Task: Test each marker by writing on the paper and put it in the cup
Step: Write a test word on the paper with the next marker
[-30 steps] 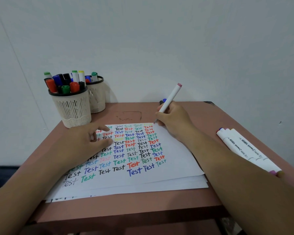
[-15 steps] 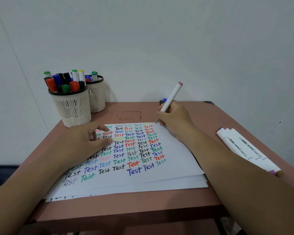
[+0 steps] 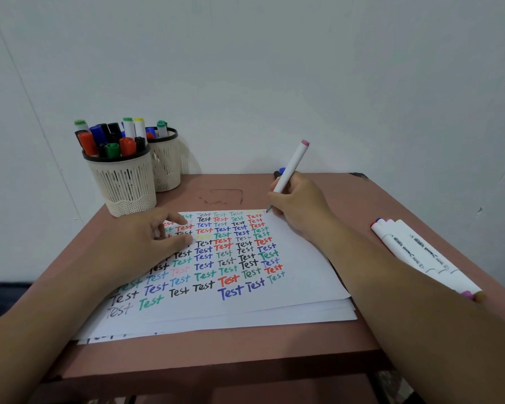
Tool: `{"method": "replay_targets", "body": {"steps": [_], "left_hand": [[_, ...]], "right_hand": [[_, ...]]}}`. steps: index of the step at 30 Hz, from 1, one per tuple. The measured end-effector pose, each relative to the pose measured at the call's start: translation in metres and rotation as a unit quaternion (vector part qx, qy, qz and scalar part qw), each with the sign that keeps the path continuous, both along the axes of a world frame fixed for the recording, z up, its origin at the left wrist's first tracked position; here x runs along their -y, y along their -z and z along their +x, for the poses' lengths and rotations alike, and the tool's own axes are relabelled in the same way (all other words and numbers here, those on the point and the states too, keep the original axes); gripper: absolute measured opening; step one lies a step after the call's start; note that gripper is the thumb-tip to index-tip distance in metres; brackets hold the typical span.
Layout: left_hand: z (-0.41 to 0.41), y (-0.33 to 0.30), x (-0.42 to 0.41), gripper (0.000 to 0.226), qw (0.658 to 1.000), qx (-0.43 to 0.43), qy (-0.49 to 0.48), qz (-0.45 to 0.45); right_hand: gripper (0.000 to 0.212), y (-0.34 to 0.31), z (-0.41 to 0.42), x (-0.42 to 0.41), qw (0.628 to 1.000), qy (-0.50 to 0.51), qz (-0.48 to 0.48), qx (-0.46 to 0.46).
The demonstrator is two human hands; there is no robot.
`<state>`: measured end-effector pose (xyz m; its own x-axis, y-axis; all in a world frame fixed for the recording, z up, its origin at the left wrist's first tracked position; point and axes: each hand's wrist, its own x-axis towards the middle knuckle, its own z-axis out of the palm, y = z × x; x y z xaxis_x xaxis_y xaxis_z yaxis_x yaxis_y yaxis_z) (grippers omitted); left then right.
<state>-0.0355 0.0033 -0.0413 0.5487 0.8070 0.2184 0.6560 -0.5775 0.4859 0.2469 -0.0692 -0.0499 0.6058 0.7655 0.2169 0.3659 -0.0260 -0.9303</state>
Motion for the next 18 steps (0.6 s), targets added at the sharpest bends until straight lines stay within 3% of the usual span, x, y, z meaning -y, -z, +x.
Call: {"method": "replay_targets", "body": {"steps": [18], "left_hand": [[-0.0012,0.0027,-0.0021,0.031,1.000,0.014,0.005,-0.001]], "right_hand": [[0.012,-0.0012,-0.0019,0.0003,1.000,0.017,0.004,0.006]]}}
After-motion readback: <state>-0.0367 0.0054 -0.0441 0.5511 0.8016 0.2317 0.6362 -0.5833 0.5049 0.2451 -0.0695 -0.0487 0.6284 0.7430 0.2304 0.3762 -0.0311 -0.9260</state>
